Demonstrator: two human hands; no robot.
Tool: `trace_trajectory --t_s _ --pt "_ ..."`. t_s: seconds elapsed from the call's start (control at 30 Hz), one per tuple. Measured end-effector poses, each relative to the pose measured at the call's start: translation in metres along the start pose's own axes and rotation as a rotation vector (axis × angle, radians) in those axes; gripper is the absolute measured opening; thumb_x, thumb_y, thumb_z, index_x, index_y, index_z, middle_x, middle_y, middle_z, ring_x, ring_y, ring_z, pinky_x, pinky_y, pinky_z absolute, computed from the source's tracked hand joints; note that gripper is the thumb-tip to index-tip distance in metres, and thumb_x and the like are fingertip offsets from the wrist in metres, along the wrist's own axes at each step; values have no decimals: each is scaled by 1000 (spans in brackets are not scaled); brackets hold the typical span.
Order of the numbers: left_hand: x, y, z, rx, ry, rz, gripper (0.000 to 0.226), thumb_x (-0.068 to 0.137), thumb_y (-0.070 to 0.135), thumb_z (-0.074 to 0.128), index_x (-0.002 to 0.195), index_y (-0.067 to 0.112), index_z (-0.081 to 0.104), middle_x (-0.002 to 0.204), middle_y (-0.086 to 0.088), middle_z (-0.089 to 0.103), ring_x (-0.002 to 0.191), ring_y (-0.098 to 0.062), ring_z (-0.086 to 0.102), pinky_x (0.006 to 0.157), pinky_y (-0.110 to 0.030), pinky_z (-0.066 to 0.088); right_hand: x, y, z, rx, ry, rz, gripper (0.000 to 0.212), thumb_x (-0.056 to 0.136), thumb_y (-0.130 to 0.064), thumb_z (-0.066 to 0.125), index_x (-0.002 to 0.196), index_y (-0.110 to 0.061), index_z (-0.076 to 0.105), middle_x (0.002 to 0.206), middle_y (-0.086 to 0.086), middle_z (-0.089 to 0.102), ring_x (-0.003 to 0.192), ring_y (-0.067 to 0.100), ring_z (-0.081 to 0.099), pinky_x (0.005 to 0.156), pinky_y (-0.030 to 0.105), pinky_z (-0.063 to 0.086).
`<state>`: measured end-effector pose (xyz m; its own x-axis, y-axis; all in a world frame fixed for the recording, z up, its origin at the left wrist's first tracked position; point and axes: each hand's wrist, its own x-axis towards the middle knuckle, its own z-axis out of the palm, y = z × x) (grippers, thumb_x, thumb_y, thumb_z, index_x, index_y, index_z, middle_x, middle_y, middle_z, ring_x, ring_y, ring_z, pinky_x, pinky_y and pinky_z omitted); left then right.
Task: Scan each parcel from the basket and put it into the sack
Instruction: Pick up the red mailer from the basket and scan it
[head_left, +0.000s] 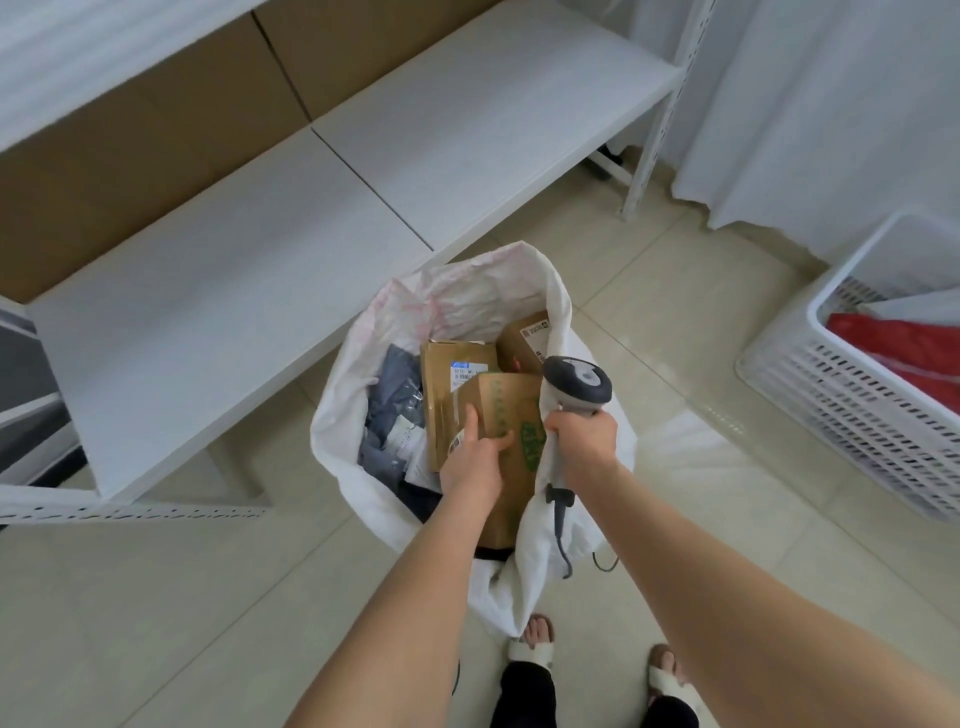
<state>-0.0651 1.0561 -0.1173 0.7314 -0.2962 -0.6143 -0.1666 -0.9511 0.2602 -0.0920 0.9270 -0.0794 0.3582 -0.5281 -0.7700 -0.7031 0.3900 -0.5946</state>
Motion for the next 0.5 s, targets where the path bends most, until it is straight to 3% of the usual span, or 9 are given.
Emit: trace_trajectory --t_s 0.1,0.27,0.5 --pt "-3 9 1 23 -53 11 75 89 4 61 142 49 35 160 0 -17 137 -25 38 97 -37 49 -1 3 -14 -27 6 -24 38 86 -7 64 123 -7 54 104 10 57 95 27 55 82 35 49" --pt "-16 22 -12 76 -6 -3 61 92 6 53 137 45 44 161 -2 -8 132 -27 37 98 -39 47 -6 11 -35 -32 -45 -31 37 85 -5 65 119 -8 54 104 12 58 101 31 59 94 46 52" --pt "-30 43 -28 132 -18 -30 54 92 10 53 140 33 46 159 -7 -2 131 -29 36 100 -38 44 -18 4 -58 8 -80 -74 32 83 2 64 114 -4 58 98 9 57 95 27 54 85 38 48"
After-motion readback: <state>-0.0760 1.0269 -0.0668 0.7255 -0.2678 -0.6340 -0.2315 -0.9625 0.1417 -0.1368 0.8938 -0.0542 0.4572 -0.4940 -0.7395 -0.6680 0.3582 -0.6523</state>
